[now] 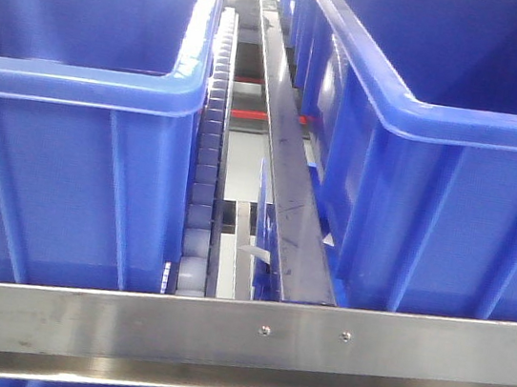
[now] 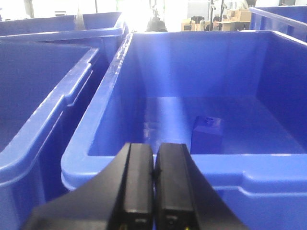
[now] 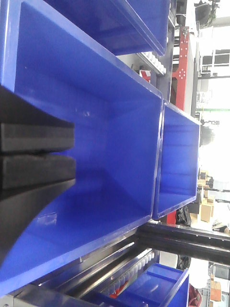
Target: Pick and sort blue part to right shelf
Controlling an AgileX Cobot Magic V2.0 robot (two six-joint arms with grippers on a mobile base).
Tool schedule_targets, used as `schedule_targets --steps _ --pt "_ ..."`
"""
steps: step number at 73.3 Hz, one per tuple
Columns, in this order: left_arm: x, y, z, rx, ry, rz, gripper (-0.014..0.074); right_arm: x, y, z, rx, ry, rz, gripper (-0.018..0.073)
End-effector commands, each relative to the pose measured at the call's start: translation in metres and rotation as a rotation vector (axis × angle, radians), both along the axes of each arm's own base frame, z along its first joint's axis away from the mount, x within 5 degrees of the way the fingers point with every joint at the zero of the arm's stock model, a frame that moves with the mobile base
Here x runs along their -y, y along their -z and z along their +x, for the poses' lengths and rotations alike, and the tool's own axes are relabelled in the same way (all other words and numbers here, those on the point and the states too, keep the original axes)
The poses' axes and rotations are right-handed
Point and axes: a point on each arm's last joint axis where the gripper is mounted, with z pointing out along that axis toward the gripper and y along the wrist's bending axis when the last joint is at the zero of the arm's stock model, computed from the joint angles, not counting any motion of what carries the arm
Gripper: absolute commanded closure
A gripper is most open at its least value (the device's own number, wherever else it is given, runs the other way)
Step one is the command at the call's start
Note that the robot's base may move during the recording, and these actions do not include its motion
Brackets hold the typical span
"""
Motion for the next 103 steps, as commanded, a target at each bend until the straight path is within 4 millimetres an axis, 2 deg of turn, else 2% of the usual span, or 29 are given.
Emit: schedule_targets --steps 1,43,61,83,92,103 --pt "0.0 -0.002 -0.001 0.092 0.004 -0.004 0.0471 0.0 -0.017 -0.002 0.113 -0.003 -0.007 0.0502" --pt "0.0 -0.001 -0.001 0.09 0.004 -0.004 0.0472 0.0 -0.013 -0.001 0.11 0.011 -0.047 0.0502" --pt "0.0 -0.001 -0.001 0.09 0.004 -0.004 0.0471 -0.003 0.038 0.011 -0.015 -0.005 -0.036 0.0502" --pt "0.0 -0.001 -0.001 0.09 0.004 -0.004 0.0471 -0.005 0.091 0.012 0.046 -0.031 0.051 0.0502" --pt "0.0 -0.001 -0.001 0.09 0.004 -0.004 0.0472 -0.006 0.11 0.013 0.076 -0.041 0.088 0.0502" --pt "0.0 -0.001 -0.001 0.09 0.004 -0.004 0.0472 -0.006 0.111 0.013 0.054 -0.039 0.099 0.0502"
